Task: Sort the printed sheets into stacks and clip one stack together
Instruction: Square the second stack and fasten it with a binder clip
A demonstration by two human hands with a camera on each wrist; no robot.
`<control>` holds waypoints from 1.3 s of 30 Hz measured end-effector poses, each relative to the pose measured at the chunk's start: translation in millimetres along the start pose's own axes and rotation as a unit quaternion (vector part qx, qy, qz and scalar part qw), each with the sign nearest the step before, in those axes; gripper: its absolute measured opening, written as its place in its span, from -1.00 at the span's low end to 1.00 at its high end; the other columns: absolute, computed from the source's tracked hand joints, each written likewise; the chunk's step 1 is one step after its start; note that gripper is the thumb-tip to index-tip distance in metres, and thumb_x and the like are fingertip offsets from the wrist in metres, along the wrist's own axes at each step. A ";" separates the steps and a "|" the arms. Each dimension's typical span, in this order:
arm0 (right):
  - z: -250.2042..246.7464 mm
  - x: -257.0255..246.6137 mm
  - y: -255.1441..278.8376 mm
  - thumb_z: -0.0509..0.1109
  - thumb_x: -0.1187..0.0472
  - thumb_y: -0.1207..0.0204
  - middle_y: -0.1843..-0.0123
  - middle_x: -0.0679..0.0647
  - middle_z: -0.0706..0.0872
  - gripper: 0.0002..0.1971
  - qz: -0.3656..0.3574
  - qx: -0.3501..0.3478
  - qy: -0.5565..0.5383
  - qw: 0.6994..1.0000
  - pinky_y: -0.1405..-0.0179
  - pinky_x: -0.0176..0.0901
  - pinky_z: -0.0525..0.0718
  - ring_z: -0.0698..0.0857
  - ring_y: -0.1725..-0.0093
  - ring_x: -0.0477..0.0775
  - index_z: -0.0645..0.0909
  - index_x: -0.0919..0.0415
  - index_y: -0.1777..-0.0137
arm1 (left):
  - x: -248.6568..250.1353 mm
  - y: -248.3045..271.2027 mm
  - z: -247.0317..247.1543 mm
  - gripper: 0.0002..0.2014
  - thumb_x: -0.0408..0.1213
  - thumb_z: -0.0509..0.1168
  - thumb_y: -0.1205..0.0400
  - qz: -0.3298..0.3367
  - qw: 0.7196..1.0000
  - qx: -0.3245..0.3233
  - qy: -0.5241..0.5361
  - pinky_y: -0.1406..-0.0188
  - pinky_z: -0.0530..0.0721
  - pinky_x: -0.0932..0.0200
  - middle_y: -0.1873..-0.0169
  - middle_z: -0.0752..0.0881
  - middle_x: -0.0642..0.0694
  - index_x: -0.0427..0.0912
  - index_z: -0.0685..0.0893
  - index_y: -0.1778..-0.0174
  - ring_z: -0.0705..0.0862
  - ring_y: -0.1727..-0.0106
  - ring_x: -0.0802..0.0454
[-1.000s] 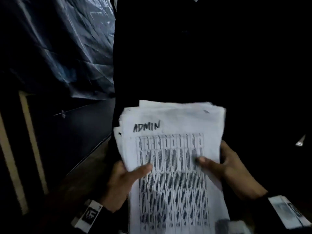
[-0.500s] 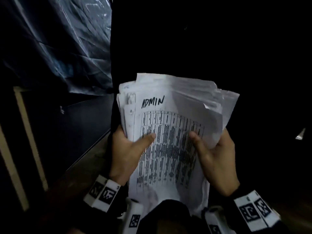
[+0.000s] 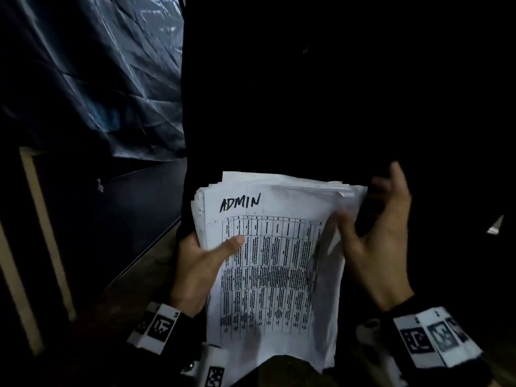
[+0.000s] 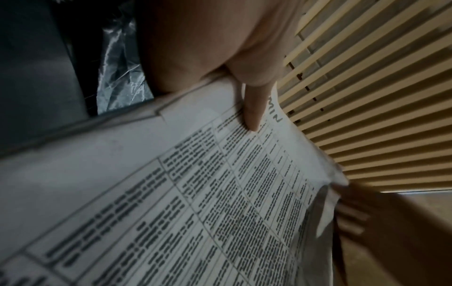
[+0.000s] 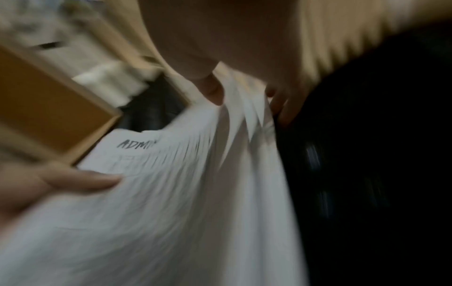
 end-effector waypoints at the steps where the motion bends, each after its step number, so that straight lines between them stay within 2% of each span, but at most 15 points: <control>1: -4.4 -22.0 -8.7 0.31 0.16 -0.55 -0.47 0.28 0.43 -0.37 -0.087 0.019 0.069 0.994 -0.46 0.14 0.48 0.45 -0.49 0.19 0.23 0.33 -0.58 | -0.5 -0.7 0.7 -0.51 -0.22 0.58 -0.24 -0.002 1.000 -0.004 -0.006 -0.04 0.76 0.00 0.05 0.84 -0.11 -0.17 0.70 -0.09 0.81 -0.04 -0.07; 2: -1.5 -43.2 -15.9 0.29 0.18 -0.57 -0.43 0.28 0.49 -0.48 -0.153 0.010 0.119 0.981 -0.46 0.13 0.46 0.47 -0.46 0.23 0.38 0.35 -0.50 | -0.9 -0.6 2.1 -0.49 -0.17 0.57 -0.20 -0.006 1.000 -0.012 -0.014 -0.06 0.76 -0.03 0.04 0.84 -0.12 -0.16 0.70 -0.09 0.81 -0.04 -0.08; 4: 21.4 -73.1 -29.2 0.25 0.13 -0.60 -0.32 0.16 0.64 -0.64 -0.188 -0.065 0.150 0.968 -0.35 0.16 0.53 0.57 -0.38 0.20 0.60 0.22 -0.34 | 0.8 0.3 4.4 -0.45 -0.12 0.57 -0.17 -0.009 0.999 -0.027 -0.029 -0.10 0.76 -0.09 0.04 0.84 -0.11 -0.14 0.70 -0.09 0.81 -0.03 -0.06; 8: 71.4 -88.8 -50.7 0.26 0.09 -0.57 -0.16 0.05 0.75 -0.70 -0.130 -0.196 0.147 0.961 -0.11 0.15 0.68 0.71 -0.17 0.14 0.68 0.11 -0.22 | 4.6 1.5 4.7 -0.39 -0.11 0.59 -0.14 -0.009 0.999 -0.023 -0.038 -0.11 0.76 -0.12 0.06 0.85 -0.07 -0.14 0.70 -0.13 0.82 -0.01 -0.02; 12: 93.5 -77.9 -68.5 0.36 0.16 -0.58 0.07 0.01 0.78 -0.87 -0.055 -0.285 0.115 0.950 0.03 -0.14 0.71 0.69 0.12 -0.09 0.74 0.13 0.01 | 3.4 3.4 3.0 -0.38 -0.17 0.62 -0.12 -0.028 0.999 -0.024 -0.025 -0.12 0.75 -0.19 0.05 0.86 -0.09 -0.17 0.71 -0.12 0.83 -0.01 -0.06; 16: 99.1 -85.4 -72.5 0.39 0.18 -0.55 0.14 -0.02 0.74 -0.89 -0.045 -0.326 0.093 0.940 0.20 -0.35 0.62 0.67 0.19 -0.14 0.74 0.15 0.06 | 2.8 2.2 3.5 -0.30 -0.19 0.62 -0.05 -0.038 0.999 -0.037 -0.008 -0.14 0.74 -0.23 0.03 0.85 -0.15 -0.23 0.69 -0.15 0.82 -0.04 -0.12; 21: 109.8 -101.9 -73.1 0.43 0.26 -0.46 0.27 -0.10 0.76 -0.88 -0.029 -0.349 0.046 0.936 0.40 -0.53 0.59 0.69 0.31 -0.21 0.82 0.13 0.16 | 5.4 0.3 7.1 -0.46 -0.28 0.62 -0.18 -0.030 0.998 -0.052 -0.007 -0.10 0.76 -0.19 0.06 0.86 -0.16 -0.23 0.72 -0.10 0.83 0.01 -0.11; 23: 114.8 -104.1 -70.0 0.41 0.23 -0.48 0.24 -0.09 0.80 -0.85 -0.023 -0.365 0.036 0.930 0.36 -0.48 0.60 0.68 0.29 -0.24 0.82 0.06 0.22 | 7.2 -0.5 6.2 -0.57 -0.31 0.59 -0.27 -0.018 0.999 -0.050 -0.006 -0.07 0.77 -0.14 0.08 0.86 -0.14 -0.22 0.73 -0.06 0.84 0.03 -0.08; 25: 116.5 -99.6 -62.2 0.37 -0.04 -0.51 0.37 -0.14 0.73 -0.75 -0.033 -0.393 0.066 0.917 0.33 -0.34 0.59 0.63 0.36 -0.27 0.73 -0.02 0.35 | 9.5 -1.1 3.9 -0.55 -0.24 0.57 -0.26 -0.007 0.999 -0.046 -0.003 -0.06 0.77 -0.13 0.07 0.86 -0.16 -0.23 0.73 -0.06 0.83 0.01 -0.11; 28: 104.7 -78.3 -50.7 0.25 -0.43 -0.37 0.10 -0.10 0.77 -0.50 -0.082 -0.392 0.228 0.887 -0.04 0.00 0.67 0.71 0.07 -0.03 0.70 -0.09 -0.03 | 9.0 -2.6 0.2 -0.54 -0.22 0.56 -0.27 0.000 0.999 -0.047 0.007 -0.06 0.77 -0.14 0.05 0.85 -0.20 -0.26 0.72 -0.08 0.82 -0.02 -0.16; 30: 83.3 -52.1 -50.9 0.31 -0.39 -0.36 -0.10 -0.03 0.75 -0.48 -0.078 -0.371 0.315 0.870 -0.17 0.03 0.62 0.70 -0.11 0.08 0.62 -0.10 -0.20 | 7.8 -2.9 -0.4 -0.49 -0.18 0.61 -0.27 -0.003 0.998 -0.056 0.007 -0.11 0.74 -0.16 0.02 0.85 -0.16 -0.24 0.72 -0.12 0.82 -0.05 -0.12; 32: 55.6 -21.4 -57.6 0.41 -0.32 -0.34 -0.07 0.01 0.76 -0.53 -0.046 -0.367 0.339 0.865 -0.09 -0.01 0.66 0.72 -0.10 0.13 0.64 -0.04 -0.12 | 5.2 -5.0 -2.7 -0.44 -0.14 0.64 -0.23 -0.007 0.998 -0.054 0.009 -0.17 0.72 -0.19 0.02 0.85 -0.13 -0.23 0.72 -0.13 0.82 -0.07 -0.08; 34: 27.5 14.0 -65.6 0.55 -0.17 -0.28 0.07 0.02 0.80 -0.61 0.026 -0.340 0.266 0.902 0.03 0.01 0.74 0.78 0.05 0.10 0.70 0.03 -0.01 | 2.4 -7.4 -4.4 -0.47 -0.17 0.59 -0.25 -0.014 0.999 -0.045 0.021 -0.21 0.70 -0.22 0.01 0.85 -0.15 -0.25 0.71 -0.13 0.81 -0.07 -0.10; 36: 14.5 45.6 -55.2 0.65 0.09 -0.24 0.07 0.06 0.84 -0.62 0.161 -0.293 0.046 0.941 0.03 -0.08 0.80 0.82 0.07 0.08 0.73 0.13 -0.05 | 1.3 -8.9 -4.3 -0.47 -0.20 0.55 -0.25 -0.022 0.998 -0.038 0.034 -0.23 0.68 -0.26 0.00 0.84 -0.19 -0.27 0.70 -0.14 0.81 -0.09 -0.13; 39: 35.2 69.3 -4.5 0.63 0.13 -0.14 0.01 0.09 0.86 -0.48 0.310 -0.285 -0.188 0.887 0.11 -0.21 0.79 0.82 -0.03 0.14 0.70 0.26 -0.14 | 2.8 -11.2 2.2 -0.41 -0.19 0.57 -0.23 -0.021 0.998 -0.043 0.038 -0.27 0.67 -0.25 -0.05 0.83 -0.19 -0.28 0.67 -0.19 0.80 -0.12 -0.12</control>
Point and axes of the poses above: each hand's wrist, its own y-axis away from the middle knuckle, its own z-axis out of the palm, x = y × z, the point moved 6 cm from there along -y, towards the middle knuckle
